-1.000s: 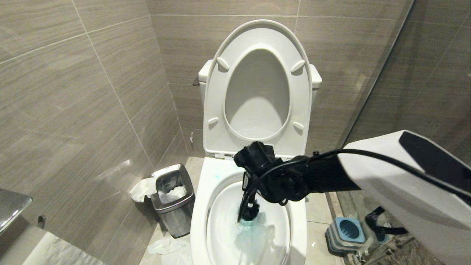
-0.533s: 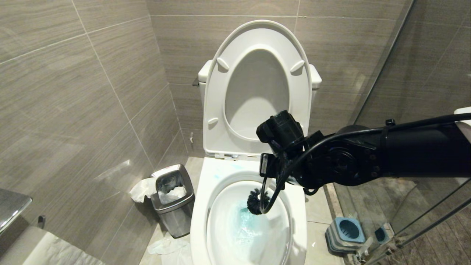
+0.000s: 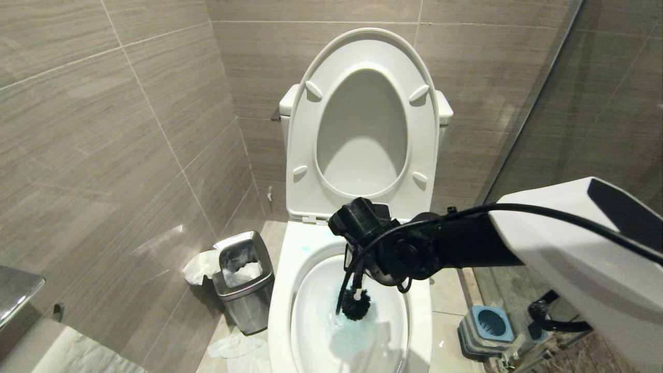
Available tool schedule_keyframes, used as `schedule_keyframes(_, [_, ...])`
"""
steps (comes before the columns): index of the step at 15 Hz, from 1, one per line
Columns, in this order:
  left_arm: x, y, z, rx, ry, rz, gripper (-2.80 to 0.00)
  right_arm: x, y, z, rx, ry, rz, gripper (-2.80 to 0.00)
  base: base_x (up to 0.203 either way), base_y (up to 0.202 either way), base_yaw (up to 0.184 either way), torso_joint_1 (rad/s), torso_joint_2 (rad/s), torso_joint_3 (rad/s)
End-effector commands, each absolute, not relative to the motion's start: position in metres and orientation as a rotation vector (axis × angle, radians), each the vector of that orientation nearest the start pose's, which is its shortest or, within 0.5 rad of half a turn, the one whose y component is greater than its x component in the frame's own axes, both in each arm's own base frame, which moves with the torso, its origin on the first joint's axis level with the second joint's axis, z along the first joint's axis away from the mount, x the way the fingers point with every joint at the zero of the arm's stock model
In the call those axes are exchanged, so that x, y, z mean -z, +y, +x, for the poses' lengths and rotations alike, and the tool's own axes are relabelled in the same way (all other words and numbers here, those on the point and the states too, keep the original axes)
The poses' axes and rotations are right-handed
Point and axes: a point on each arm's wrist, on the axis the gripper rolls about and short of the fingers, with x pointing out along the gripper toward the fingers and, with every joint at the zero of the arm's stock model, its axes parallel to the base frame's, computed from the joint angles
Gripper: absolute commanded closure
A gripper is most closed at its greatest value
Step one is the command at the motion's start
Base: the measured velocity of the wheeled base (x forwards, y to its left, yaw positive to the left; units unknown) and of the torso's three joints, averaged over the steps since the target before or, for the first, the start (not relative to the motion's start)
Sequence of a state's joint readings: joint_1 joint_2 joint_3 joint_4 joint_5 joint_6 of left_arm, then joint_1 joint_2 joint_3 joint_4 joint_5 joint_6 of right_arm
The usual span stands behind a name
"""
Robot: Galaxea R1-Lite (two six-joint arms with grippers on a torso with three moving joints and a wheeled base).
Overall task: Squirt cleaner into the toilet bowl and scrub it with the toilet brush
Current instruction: Scrub the toilet bowl
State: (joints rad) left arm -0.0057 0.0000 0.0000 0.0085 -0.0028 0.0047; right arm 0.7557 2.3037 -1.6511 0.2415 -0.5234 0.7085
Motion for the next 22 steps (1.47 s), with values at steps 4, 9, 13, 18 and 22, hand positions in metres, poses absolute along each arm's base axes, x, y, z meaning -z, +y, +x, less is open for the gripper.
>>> schedule_keyframes(4, [-0.074, 0.000, -0.023, 0.009, 0.009, 0.005, 0.00, -0.043, 0.322, 0.357, 0.076, 0.749, 0.117, 0.00, 0.000, 0.000, 0.000, 0.000, 0.00, 0.000])
schedule_keyframes(9, [-0.074, 0.000, -0.023, 0.009, 0.009, 0.005, 0.00, -0.118, 0.319, 0.319, -0.014, 0.670, 0.185, 0.00, 0.000, 0.000, 0.000, 0.000, 0.00, 0.000])
schedule_keyframes(13, [-0.074, 0.000, -0.023, 0.009, 0.009, 0.005, 0.00, -0.213, 0.282, 0.254, -0.108, 0.586, 0.254, 0.00, 0.000, 0.000, 0.000, 0.000, 0.00, 0.000])
schedule_keyframes(18, [-0.074, 0.000, -0.023, 0.009, 0.011, 0.005, 0.00, -0.219, 0.251, 0.226, -0.077, 0.654, 0.183, 0.00, 0.000, 0.000, 0.000, 0.000, 0.00, 0.000])
schedule_keyframes(22, [-0.074, 0.000, -0.023, 0.009, 0.009, 0.005, 0.00, -0.182, 0.271, 0.247, -0.055, 0.691, 0.139, 0.00, 0.000, 0.000, 0.000, 0.000, 0.00, 0.000])
